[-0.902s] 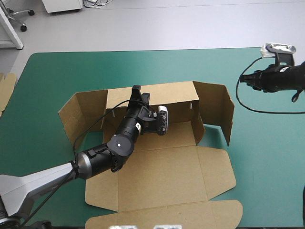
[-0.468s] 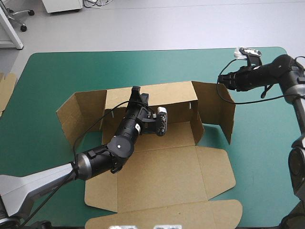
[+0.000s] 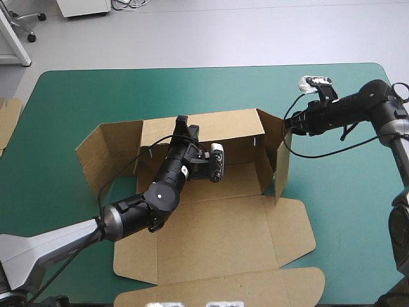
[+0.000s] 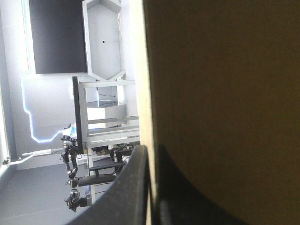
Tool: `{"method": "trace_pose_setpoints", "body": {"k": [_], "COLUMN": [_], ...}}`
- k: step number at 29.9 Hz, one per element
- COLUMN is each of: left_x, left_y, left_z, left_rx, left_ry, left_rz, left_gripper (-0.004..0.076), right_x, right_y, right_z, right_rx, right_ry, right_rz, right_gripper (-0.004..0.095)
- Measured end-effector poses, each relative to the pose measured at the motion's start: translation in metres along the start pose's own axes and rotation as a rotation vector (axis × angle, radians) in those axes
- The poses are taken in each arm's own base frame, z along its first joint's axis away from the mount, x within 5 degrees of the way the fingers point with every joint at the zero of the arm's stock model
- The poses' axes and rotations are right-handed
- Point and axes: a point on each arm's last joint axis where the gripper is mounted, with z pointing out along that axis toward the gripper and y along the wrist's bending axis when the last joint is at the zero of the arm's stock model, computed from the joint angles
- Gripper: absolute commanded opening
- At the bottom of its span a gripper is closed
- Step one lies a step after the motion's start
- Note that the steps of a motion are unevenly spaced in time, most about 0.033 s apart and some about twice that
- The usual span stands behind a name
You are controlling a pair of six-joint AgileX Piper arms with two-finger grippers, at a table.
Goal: Fold the box
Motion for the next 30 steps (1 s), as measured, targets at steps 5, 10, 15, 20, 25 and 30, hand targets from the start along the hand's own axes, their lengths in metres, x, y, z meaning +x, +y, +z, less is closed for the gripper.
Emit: {"method": "trace_pose_setpoints", "body": {"k": [5, 10, 15, 20, 25, 30], "left_x": [0.0, 0.0, 0.0, 0.0, 0.0, 0.0], "left_y": [0.0, 0.0, 0.0, 0.0, 0.0, 0.0], "left_z": [0.0, 0.0, 0.0, 0.0, 0.0, 0.0], "left_rx": [0.0, 0.0, 0.0, 0.0, 0.0, 0.0], "left_ry": [0.0, 0.0, -0.001, 0.0, 0.0, 0.0], "left_rz": [0.0, 0.0, -0.015, -0.016, -0.015, -0.015], "left_gripper": [-0.0015, -0.0015, -0.0015, -0.0015, -0.0015, -0.0015], "right_x": [0.021, 0.039, 0.048, 0.053, 0.054, 0.054], "right_y": [0.012, 0.025, 0.032, 0.035, 0.037, 0.038], "right_z": [-0.008, -0.013, -0.011, -0.01, -0.01, -0.01], "right_rx": [0.003, -0.026, -0.086, -0.133, -0.152, -0.167], "right_ry": [-0.028, -0.093, -0.105, -0.083, -0.074, -0.076], "right_rz": [-0.061, -0.157, -0.274, -0.344, -0.36, -0.368], "right_gripper": [0.0318, 0.0319, 0.0356, 0.0473, 0.0545, 0.0561]}}
